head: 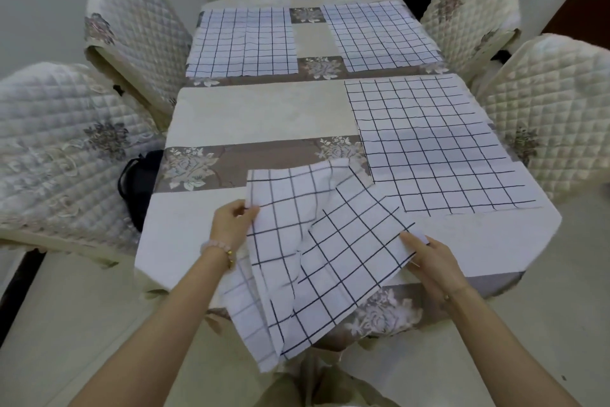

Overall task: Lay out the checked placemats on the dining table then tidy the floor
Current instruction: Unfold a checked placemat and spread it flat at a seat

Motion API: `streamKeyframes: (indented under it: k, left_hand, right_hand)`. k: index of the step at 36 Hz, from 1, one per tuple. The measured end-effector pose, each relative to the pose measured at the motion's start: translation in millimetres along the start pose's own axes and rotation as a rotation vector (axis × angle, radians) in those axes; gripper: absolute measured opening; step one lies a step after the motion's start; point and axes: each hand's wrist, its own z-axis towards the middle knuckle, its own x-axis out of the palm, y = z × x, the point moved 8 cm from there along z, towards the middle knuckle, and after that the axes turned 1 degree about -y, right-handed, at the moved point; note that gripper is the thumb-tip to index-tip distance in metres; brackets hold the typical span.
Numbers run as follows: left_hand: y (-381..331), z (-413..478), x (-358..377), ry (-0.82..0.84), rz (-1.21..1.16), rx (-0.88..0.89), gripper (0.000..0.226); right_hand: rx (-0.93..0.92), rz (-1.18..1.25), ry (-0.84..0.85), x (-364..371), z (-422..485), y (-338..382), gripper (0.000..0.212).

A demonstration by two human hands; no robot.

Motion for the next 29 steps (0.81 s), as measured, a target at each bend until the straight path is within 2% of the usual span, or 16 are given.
streamKeyframes:
  k: [4,7,9,11,13,15,20,24,29]
  left_hand:
    - [2.8,30.5,-28.5,-0.068,-0.009,-0.076,0.007]
    - [-0.9,52.8,-44.4,-0.090,0.076,-0.077,0.011]
    - [0.3,68.1,-56.2,-0.109,0.111,-0.107,0.021]
    - [0.9,81.7,-65.9,-0.122,0.123,-0.148,0.040]
    - [-1.6,93.3,-69.5,-0.122,0.123,-0.164,0.047]
    - [-4.5,101.6,-71.8,-0.141,0.168,-0.166,0.046]
    - [7.1,109.2,-76.5,-0.159,0.267,-0.206,0.035]
    - [25.0,104.6,-79.5,-0.169,0.291,-0.248,0.035]
    - [36.4,97.7,-85.6,-0.162,0.252,-0.251,0.039]
  right_hand:
    - [-0.065,-0.119,-0.023,2.3,21.2,15.9,0.013]
    - [-0.094,-0.237,-0.048,5.1,40.4,28.1,0.026]
    - [-0.100,-0.285,-0.079,4.9,53.7,38.2,0.038]
    - [-0.102,-0.298,-0.107,3.8,68.4,47.6,0.039]
    - [-0.118,-0.306,-0.116,5.0,80.1,57.7,0.028]
    - [-0.135,-0.314,-0.099,9.9,87.8,67.2,0.022]
    - [-0.138,-0.407,-0.167,6.8,104.0,75.9,0.031]
    - [-0.089,-0.420,-0.137,6.6,104.1,69.4,0.038]
    - [-0.057,-0.419,-0.116,-0.7,97.7,58.7,0.023]
